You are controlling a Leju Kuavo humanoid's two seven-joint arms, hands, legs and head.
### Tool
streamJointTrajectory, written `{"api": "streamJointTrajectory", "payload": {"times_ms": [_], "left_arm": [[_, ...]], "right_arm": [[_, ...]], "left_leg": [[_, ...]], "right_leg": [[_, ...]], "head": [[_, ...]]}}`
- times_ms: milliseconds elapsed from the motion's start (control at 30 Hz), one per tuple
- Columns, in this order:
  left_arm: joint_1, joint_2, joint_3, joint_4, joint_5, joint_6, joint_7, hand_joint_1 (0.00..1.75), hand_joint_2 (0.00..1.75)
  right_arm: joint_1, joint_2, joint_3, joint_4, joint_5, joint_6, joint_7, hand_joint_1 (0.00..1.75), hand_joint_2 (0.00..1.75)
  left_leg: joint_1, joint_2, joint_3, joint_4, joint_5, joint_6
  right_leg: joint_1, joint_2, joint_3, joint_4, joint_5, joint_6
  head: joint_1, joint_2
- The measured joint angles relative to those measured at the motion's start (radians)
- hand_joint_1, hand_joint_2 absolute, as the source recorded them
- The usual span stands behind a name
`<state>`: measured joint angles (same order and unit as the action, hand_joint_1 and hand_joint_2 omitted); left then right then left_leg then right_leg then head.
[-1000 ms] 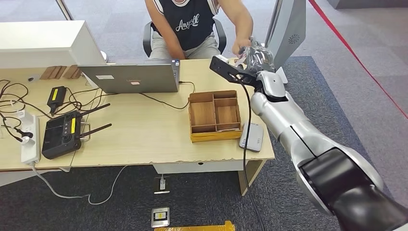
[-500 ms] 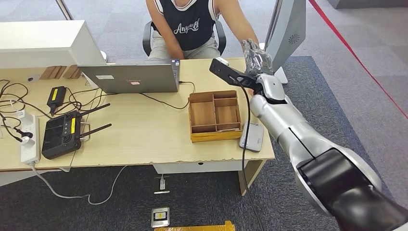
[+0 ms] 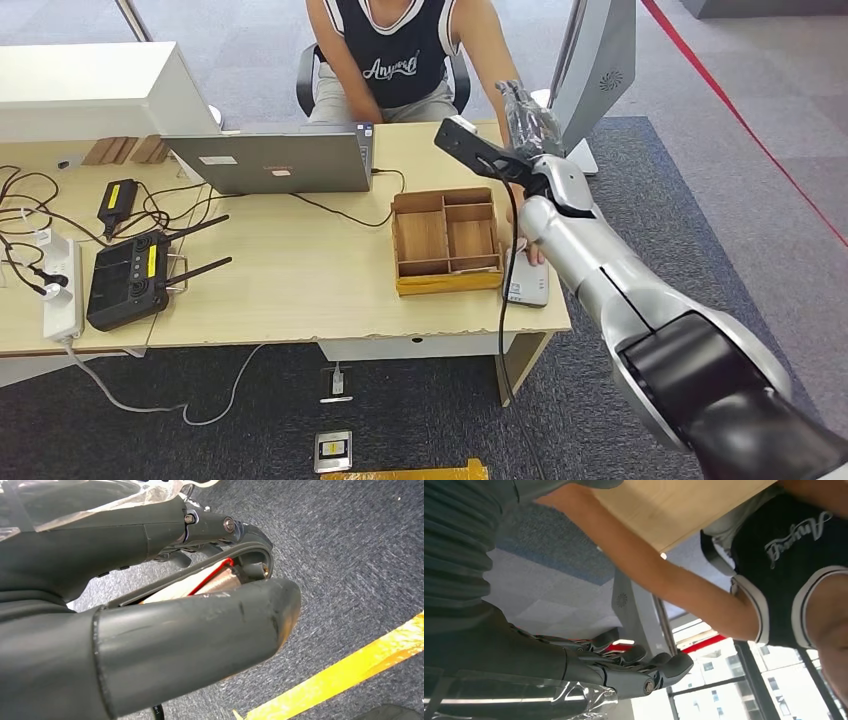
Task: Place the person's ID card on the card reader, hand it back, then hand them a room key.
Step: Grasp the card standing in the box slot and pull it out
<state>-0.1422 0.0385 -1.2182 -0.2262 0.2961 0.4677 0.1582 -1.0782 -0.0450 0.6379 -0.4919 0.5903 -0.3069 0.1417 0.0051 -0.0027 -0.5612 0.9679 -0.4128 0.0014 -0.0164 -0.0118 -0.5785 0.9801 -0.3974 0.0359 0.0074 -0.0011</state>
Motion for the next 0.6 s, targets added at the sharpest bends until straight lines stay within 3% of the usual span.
{"api": "streamJointTrajectory", "payload": {"times_ms": [200, 467, 600], "left_arm": [[0.013, 0.001, 0.001, 0.000, 0.011, 0.012, -0.001, 0.00, 0.00], [0.017, 0.001, 0.002, 0.000, 0.015, 0.015, -0.001, 0.00, 0.00], [0.021, 0.003, 0.014, 0.000, 0.028, 0.023, 0.000, 0.00, 0.00]], "right_arm": [[0.097, -0.033, -0.019, -0.153, -0.196, 0.110, -0.012, 0.00, 1.75], [0.150, -0.060, -0.020, -0.237, -0.250, 0.137, 0.000, 0.00, 1.75], [0.371, -0.160, -0.005, -0.522, -0.311, 0.201, -0.009, 0.00, 1.75]], "left_leg": [[0.000, 0.000, 0.000, 0.000, 0.000, 0.000], [0.000, 0.000, 0.000, 0.000, 0.000, 0.000], [0.000, 0.000, 0.000, 0.000, -0.001, 0.000]], "right_leg": [[0.000, 0.000, 0.000, 0.000, 0.000, 0.000], [0.000, 0.000, 0.000, -0.001, 0.000, 0.000], [0.000, 0.001, 0.000, -0.001, 0.000, 0.000]], "head": [[0.000, 0.000], [0.000, 0.000], [0.000, 0.000]]}}
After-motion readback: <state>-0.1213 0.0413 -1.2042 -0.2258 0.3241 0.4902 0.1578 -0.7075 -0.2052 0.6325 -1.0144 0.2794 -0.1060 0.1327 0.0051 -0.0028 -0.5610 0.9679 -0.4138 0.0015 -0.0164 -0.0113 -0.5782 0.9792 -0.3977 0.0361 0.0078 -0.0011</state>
